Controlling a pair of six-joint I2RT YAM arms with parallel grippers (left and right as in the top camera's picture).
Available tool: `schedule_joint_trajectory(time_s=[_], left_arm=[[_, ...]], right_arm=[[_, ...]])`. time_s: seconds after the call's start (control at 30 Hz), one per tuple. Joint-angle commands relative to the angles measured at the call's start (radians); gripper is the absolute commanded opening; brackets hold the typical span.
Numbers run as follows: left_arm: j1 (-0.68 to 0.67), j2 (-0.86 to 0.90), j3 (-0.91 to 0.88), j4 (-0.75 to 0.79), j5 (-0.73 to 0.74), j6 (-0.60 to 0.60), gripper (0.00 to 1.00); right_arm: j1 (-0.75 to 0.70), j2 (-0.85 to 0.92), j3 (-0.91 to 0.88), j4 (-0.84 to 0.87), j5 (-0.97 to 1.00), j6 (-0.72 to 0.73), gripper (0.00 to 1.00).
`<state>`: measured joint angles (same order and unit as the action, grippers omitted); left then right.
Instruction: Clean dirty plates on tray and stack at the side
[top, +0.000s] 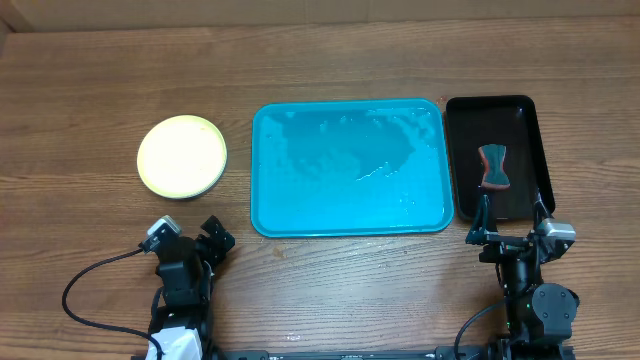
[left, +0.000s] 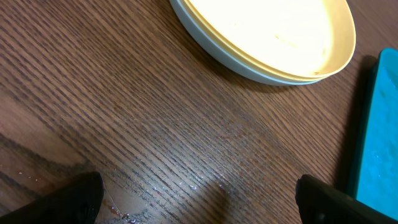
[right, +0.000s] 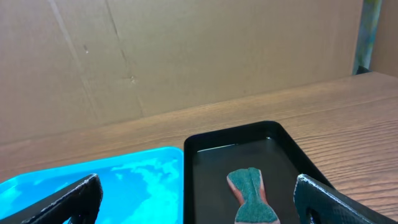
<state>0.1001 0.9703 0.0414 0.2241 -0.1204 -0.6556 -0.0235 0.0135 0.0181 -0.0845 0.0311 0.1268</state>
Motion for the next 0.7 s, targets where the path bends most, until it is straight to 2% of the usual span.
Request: schedule_joint_trajectory(time_s=[0.0, 0.27, 0.53, 0.63, 0.67], left_arm=[[0.004, 0.018, -0.037, -0.043, 0.009, -0.022, 1.00], [0.004, 0.015, -0.037, -0.048, 0.009, -0.022, 1.00], [0.004, -0.176, -0.037, -0.158, 0.010, -0.016, 1.00], [0.003, -0.276, -0.037, -0.155, 0.017, 0.056, 1.00], [0.002, -0.327, -0.037, -0.151, 0.024, 0.123, 1.00]], right_arm=[[0.008, -0.011, -0.010, 0.002, -0.002, 0.001, 1.00], [0.008, -0.011, -0.010, 0.002, -0.002, 0.001, 1.00], [0.008, -0.011, -0.010, 0.002, -0.002, 0.001, 1.00], [0.008, -0.011, -0.010, 0.002, -0.002, 0.001, 1.00], [0.008, -0.011, -0.010, 0.002, -0.002, 0.001, 1.00]])
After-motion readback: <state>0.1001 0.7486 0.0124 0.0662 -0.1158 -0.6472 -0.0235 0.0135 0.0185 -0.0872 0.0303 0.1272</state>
